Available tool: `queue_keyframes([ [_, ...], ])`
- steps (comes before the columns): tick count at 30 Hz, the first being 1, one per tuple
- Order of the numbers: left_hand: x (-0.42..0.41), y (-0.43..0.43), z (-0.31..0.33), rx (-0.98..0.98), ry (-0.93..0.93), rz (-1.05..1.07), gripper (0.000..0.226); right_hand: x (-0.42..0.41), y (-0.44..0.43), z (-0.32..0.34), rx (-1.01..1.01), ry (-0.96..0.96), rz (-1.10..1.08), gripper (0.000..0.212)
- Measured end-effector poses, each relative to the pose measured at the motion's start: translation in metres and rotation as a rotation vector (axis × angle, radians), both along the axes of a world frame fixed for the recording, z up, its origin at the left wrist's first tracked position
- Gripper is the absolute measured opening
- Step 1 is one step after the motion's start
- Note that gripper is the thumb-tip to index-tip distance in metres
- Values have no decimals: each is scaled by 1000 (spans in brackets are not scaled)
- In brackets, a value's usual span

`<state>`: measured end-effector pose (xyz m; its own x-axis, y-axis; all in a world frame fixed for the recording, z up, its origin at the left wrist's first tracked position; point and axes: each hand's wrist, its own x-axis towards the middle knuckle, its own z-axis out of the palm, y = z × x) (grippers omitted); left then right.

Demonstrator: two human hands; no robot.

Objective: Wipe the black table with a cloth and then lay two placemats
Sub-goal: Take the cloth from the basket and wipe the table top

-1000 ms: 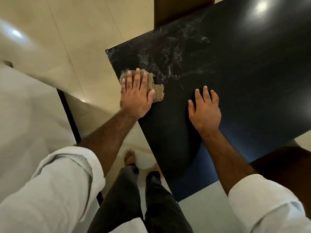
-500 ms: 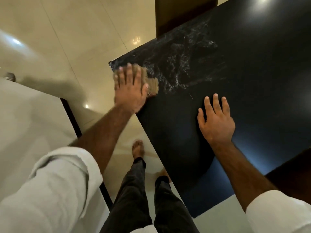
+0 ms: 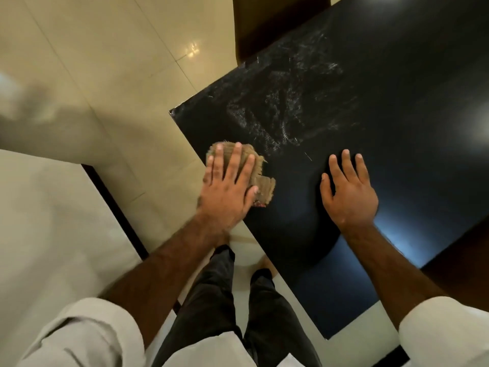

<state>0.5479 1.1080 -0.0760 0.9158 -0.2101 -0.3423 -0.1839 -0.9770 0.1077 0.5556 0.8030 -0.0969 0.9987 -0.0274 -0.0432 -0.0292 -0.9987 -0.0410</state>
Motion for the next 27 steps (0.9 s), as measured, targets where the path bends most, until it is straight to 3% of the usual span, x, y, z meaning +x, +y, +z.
queue_keyframes([
  [5,95,77,-5,-3,-44,249,78,-2,2,0,-3,6,-20,55],
  [9,122,79,-8,-8,-60,269,79,-4,4,1,12,1,-38,54],
  [13,60,34,-13,-11,-87,180,80,-6,4,6,10,18,-29,54],
  [20,-88,-79,-6,-78,37,-38,87,-2,-4,14,62,58,-8,50],
  [27,-103,-124,6,-239,169,-94,87,5,-19,26,290,168,-23,50],
])
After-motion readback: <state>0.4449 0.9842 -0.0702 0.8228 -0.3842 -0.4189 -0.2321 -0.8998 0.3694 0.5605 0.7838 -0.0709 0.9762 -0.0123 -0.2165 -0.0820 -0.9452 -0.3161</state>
